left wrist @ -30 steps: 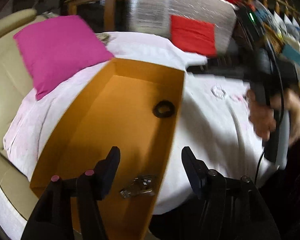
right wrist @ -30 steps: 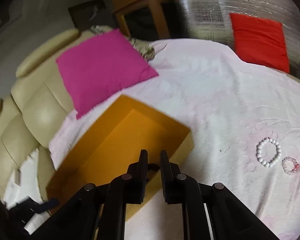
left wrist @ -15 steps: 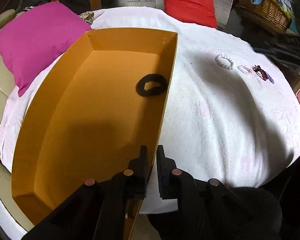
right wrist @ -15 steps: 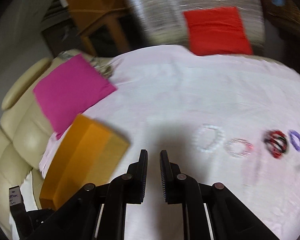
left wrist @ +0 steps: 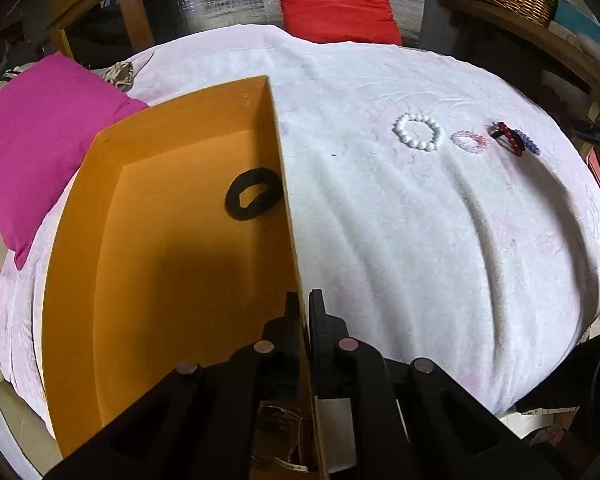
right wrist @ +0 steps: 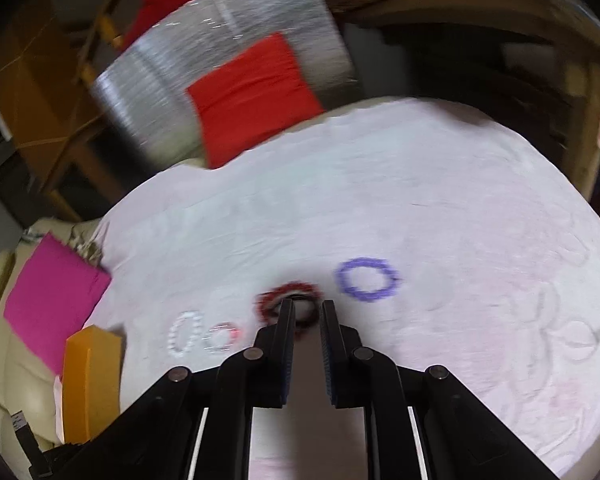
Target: Organize jewelry
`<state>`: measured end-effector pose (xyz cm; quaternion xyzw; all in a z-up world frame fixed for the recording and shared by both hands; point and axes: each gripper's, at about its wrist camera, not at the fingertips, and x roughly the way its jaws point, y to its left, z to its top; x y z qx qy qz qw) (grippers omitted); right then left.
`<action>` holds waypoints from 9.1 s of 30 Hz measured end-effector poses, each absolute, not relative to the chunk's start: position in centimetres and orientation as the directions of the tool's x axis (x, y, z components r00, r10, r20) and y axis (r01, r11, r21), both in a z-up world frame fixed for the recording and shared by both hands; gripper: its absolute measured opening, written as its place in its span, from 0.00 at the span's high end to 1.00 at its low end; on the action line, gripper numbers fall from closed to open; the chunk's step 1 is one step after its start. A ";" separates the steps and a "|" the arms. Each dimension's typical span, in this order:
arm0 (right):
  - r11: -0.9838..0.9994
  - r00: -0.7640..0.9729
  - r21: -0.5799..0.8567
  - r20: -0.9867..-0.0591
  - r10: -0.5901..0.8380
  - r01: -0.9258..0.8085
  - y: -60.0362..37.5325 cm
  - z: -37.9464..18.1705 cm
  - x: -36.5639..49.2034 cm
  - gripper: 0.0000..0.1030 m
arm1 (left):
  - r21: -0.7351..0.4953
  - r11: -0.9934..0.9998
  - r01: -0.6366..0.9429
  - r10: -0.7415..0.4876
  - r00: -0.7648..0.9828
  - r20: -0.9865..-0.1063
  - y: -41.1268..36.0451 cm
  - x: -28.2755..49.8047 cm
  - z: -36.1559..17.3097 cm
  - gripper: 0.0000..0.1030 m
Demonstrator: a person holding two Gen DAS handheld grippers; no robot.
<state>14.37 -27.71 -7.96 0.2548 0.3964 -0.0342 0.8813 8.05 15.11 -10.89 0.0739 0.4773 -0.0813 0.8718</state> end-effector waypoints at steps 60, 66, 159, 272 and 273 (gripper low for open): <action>0.804 0.567 0.519 -0.770 0.293 0.289 -32.0 -13.7 16.1 0.93 | -0.047 0.920 0.390 -0.318 0.669 -0.672 -5.2 13.8 -10.0 0.46; 0.805 0.513 0.507 -0.801 0.308 0.308 -31.2 -15.2 16.5 0.93 | -0.113 0.922 0.371 -0.340 0.631 -0.697 -3.5 14.9 -11.4 0.46; 0.830 0.603 0.430 -0.784 0.148 0.355 -29.8 -13.1 13.6 0.51 | 0.044 0.933 0.356 -0.226 0.680 -0.698 -4.7 13.1 -9.8 0.47; 0.815 0.710 0.543 -0.655 0.259 0.203 -31.3 -7.6 9.4 0.94 | -0.112 0.839 0.532 -0.447 0.558 -0.699 -1.7 8.3 -8.6 0.93; 0.815 0.706 0.544 -0.658 0.263 0.202 -31.0 -7.7 9.4 0.94 | -0.122 0.844 0.523 -0.449 0.564 -0.693 -1.0 7.9 -8.2 0.93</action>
